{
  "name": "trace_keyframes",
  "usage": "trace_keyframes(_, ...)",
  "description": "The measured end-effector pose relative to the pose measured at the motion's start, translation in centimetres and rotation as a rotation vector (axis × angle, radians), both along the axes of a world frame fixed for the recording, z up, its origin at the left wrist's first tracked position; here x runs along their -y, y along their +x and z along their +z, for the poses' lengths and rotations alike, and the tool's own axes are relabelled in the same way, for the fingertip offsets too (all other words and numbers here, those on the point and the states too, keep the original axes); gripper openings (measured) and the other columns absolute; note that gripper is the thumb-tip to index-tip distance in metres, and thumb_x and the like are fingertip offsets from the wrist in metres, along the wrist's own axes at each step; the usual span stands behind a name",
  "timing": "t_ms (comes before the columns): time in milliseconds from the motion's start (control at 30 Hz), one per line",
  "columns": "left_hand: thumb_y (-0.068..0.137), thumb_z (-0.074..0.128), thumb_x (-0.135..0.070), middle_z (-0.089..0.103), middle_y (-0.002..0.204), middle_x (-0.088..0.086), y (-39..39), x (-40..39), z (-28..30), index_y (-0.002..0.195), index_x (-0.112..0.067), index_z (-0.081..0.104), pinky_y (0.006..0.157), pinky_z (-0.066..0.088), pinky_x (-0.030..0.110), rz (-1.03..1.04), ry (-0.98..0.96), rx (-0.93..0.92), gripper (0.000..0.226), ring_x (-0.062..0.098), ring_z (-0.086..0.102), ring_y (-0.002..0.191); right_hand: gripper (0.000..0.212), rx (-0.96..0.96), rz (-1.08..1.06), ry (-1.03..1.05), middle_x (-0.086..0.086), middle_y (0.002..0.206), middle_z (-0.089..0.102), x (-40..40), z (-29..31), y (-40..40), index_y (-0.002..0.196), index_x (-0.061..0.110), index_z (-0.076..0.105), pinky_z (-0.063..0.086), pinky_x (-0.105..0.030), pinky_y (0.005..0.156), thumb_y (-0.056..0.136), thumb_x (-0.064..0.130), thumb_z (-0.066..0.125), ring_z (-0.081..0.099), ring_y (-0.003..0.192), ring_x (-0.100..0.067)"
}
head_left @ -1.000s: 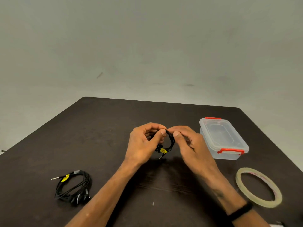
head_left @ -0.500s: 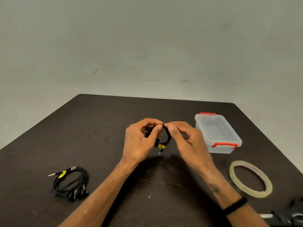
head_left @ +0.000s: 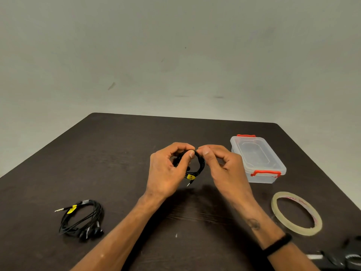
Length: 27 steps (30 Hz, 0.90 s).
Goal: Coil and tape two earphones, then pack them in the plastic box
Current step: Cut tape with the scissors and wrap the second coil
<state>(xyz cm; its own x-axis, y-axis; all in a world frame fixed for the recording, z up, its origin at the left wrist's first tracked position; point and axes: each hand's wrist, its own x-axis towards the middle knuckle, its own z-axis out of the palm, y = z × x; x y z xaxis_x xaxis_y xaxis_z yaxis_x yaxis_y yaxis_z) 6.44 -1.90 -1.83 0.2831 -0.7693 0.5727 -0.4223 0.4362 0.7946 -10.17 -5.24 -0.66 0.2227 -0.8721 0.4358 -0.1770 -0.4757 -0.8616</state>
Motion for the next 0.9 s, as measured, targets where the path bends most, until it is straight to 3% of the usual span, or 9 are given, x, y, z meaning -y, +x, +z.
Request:
trace_keyframes(133, 0.095, 0.075, -0.019, 0.079, 0.098, -0.009, 0.0, -0.1, 0.2, 0.107, -0.019, 0.078, 0.084, 0.064, 0.041, 0.005, -0.013, 0.013, 0.012, 0.013, 0.077, 0.094, 0.013, -0.008, 0.000, -0.016, 0.019, 0.112, 0.072, -0.2, 0.1, 0.1, 0.104, 0.035, 0.080, 0.061, -0.027, 0.090, 0.098, 0.027, 0.072, 0.068, 0.111, -0.001)
trace_keyframes(333, 0.095, 0.075, -0.018, 0.079, 0.097, -0.010, -0.2, -0.3, 0.3, 0.106, -0.019, 0.078, 0.085, 0.063, 0.039, 0.002, -0.019, 0.018, 0.011, 0.011, 0.076, 0.095, 0.017, -0.018, -0.045, -0.056, 0.017, 0.109, 0.073, -0.3, -0.3, 0.3, 0.106, 0.031, 0.079, 0.061, -0.033, 0.093, 0.091, 0.024, 0.082, 0.070, 0.109, -0.005)
trace_keyframes(733, 0.096, 0.073, -0.014, 0.072, 0.100, -0.007, -0.5, -0.3, 0.3, 0.104, -0.017, 0.076, 0.085, 0.061, 0.038, -0.020, -0.092, 0.152, 0.009, 0.016, 0.072, 0.098, 0.015, -0.285, -0.249, -0.433, 0.005, 0.105, 0.067, -0.4, -1.1, 0.4, 0.103, 0.016, 0.073, 0.058, -0.036, 0.084, 0.090, 0.014, 0.079, 0.064, 0.099, -0.014)
trace_keyframes(900, 0.096, 0.074, -0.014, 0.075, 0.097, -0.003, -0.8, -0.2, -0.1, 0.103, -0.017, 0.075, 0.081, 0.064, 0.041, -0.092, 0.001, 0.031, 0.008, 0.018, 0.076, 0.091, 0.011, -0.360, -0.289, -0.476, 0.004, 0.099, 0.062, -0.7, -1.0, 0.4, 0.097, 0.016, 0.067, 0.053, -0.018, 0.071, 0.091, 0.016, 0.076, 0.059, 0.084, -0.008)
